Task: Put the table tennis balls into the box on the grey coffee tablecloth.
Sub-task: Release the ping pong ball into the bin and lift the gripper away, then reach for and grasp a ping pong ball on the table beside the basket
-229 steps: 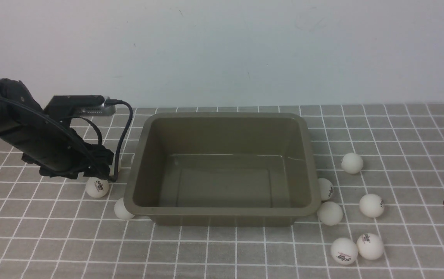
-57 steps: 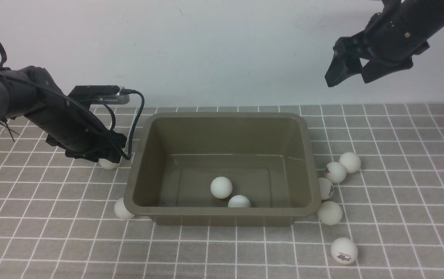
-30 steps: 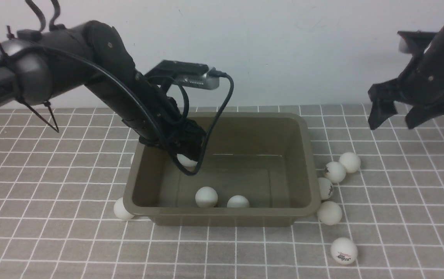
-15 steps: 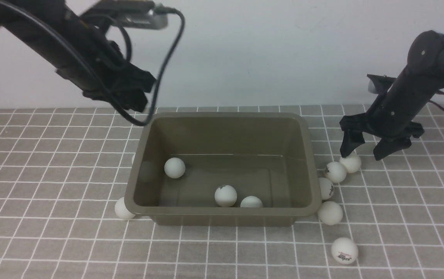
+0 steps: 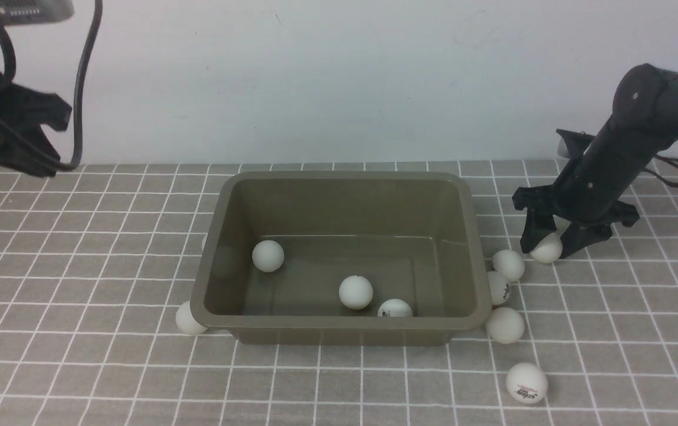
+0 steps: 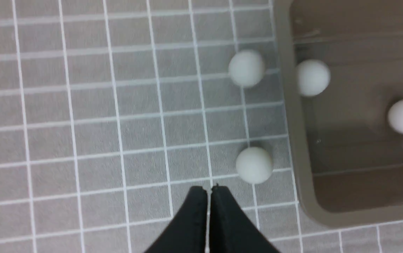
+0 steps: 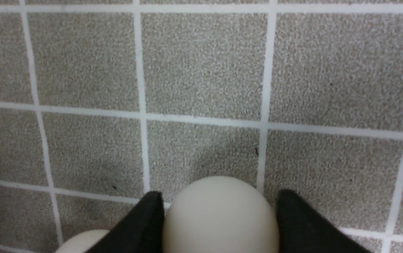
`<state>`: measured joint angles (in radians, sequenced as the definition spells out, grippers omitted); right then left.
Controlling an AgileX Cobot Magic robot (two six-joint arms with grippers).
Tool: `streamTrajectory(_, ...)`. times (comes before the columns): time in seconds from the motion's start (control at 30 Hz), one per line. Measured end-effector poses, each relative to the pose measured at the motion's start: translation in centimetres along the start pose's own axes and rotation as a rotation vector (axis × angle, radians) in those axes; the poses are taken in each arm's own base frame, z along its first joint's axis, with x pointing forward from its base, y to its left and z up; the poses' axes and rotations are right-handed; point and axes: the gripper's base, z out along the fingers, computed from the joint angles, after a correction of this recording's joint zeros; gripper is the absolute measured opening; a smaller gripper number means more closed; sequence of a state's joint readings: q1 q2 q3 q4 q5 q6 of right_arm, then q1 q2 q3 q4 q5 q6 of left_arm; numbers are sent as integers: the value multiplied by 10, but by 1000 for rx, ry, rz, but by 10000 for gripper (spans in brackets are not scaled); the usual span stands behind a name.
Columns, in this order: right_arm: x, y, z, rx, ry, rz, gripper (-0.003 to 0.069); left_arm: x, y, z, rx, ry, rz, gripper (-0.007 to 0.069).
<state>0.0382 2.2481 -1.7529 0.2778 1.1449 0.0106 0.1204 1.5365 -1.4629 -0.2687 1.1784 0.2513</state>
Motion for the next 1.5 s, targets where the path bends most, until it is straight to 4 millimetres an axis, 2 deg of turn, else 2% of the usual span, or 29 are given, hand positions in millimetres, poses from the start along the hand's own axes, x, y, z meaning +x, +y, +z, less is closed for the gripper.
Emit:
streamTrajectory(0.1, -1, 0, -1, -2, -12, 0, 364, 11, 2, 14, 13, 51, -19, -5)
streamTrajectory(0.17, -2, 2, -8, -4, -32, -4, 364, 21, 3, 27, 23, 96, -35, -5)
streamTrajectory(0.23, -3, 6, -26, -10, -69, -13, 364, 28, 4, 35, 25, 117, -46, -5)
streamTrajectory(0.3, -2, 14, -54, -30, -124, -24, 364, 38, 5, 46, 30, 153, -58, -5)
streamTrajectory(0.4, 4, 35, -91, -89, -195, -56, 364, 49, 5, 60, 53, 167, -70, -5)
streamTrajectory(0.5, 16, 74, -115, -146, -253, -157, 364, 56, 2, 70, 99, 152, -68, -5)
streamTrajectory(0.6, 26, 112, -112, -180, -280, -275, 364, 58, -3, 76, 126, 137, -30, -3)
streamTrajectory(0.7, 37, 147, -94, -204, -254, -379, 364, 57, -8, 83, 139, 132, 21, 21)
streamTrajectory(0.8, 45, 165, -76, -210, -219, -422, 382, 54, -13, 94, 141, 127, 44, 75)
streamTrajectory(0.83, 46, 169, -68, -209, -201, -432, 428, 53, -16, 105, 145, 136, 58, 133)
streamTrajectory(0.9, 47, 172, -61, -208, -188, -438, 501, 52, -20, 115, 147, 147, 65, 196)
streamTrajectory(0.93, 47, 172, -61, -207, -188, -438, 509, 52, -20, 118, 149, 152, 67, 213)
streamTrajectory(0.97, 47, 171, -59, -200, -185, -443, 577, 52, -23, 129, 150, 165, 76, 293)
streamTrajectory(1.0, 47, 171, -59, -194, -187, -451, 608, 53, -24, 133, 151, 172, 81, 328)
streamTrajectory(1.13, 46, 168, -73, -134, -207, -501, 653, 53, -23, 150, 144, 191, 84, 467)
streamTrajectory(1.2, 45, 167, -84, -105, -228, -522, 654, 53, -21, 157, 137, 190, 81, 499)
streamTrajectory(1.37, 43, 169, -104, -83, -281, -536, 650, 53, -16, 174, 121, 189, 69, 513)
streamTrajectory(1.5, 42, 170, -108, -81, -294, -540, 643, 54, -16, 185, 134, 192, 42, 513)
